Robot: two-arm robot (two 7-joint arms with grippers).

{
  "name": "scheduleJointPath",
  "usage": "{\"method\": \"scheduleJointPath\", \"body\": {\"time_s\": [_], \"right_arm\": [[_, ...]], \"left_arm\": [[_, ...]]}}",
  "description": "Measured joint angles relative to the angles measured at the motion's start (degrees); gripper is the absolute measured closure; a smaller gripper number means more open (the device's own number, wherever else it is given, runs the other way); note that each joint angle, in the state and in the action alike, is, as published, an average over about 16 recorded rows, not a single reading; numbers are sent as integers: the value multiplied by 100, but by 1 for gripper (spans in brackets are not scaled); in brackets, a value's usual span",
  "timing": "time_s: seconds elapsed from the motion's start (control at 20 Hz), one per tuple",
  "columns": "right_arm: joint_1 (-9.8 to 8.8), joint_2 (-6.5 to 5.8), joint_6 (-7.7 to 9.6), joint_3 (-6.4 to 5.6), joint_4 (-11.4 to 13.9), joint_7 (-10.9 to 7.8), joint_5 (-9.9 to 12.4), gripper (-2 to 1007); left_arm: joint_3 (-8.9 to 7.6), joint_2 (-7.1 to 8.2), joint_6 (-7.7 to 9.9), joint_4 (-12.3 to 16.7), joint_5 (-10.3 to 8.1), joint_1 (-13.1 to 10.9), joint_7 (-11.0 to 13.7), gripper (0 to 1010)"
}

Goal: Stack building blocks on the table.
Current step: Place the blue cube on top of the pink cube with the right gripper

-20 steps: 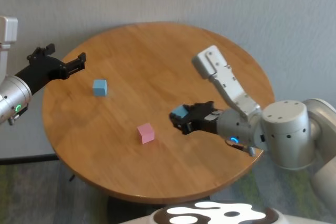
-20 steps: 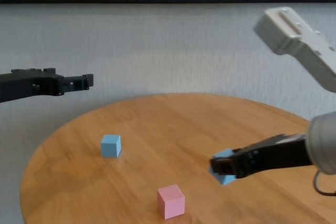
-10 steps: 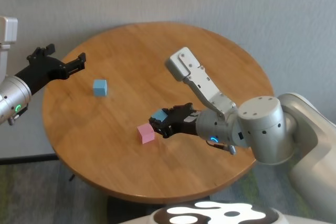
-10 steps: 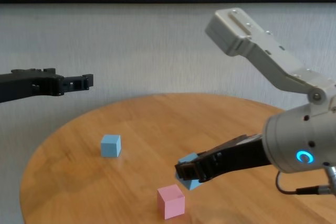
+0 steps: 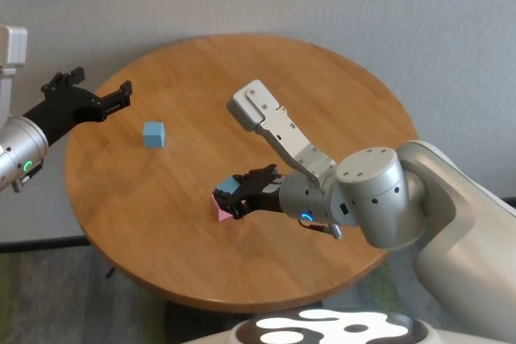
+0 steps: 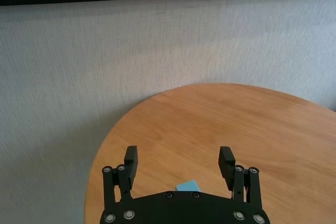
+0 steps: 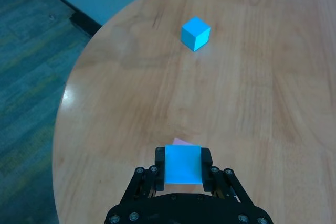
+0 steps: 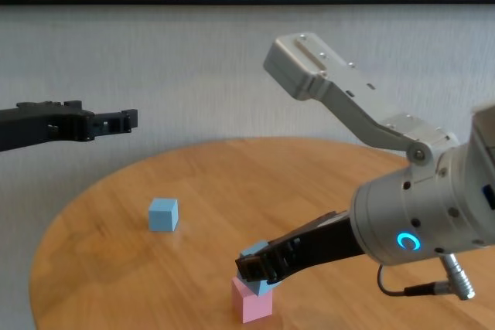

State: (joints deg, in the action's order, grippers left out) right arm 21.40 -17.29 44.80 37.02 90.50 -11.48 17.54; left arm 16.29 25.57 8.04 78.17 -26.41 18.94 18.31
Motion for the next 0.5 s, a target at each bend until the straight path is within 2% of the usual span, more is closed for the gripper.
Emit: {"method": "scheduleJointPath", "body": {"time_s": [0.5], "right_arm": [[125, 237, 56, 48, -302, -14, -177, 651]], "left_arm": [[0, 0, 0, 0, 0, 0, 0, 10]]}}
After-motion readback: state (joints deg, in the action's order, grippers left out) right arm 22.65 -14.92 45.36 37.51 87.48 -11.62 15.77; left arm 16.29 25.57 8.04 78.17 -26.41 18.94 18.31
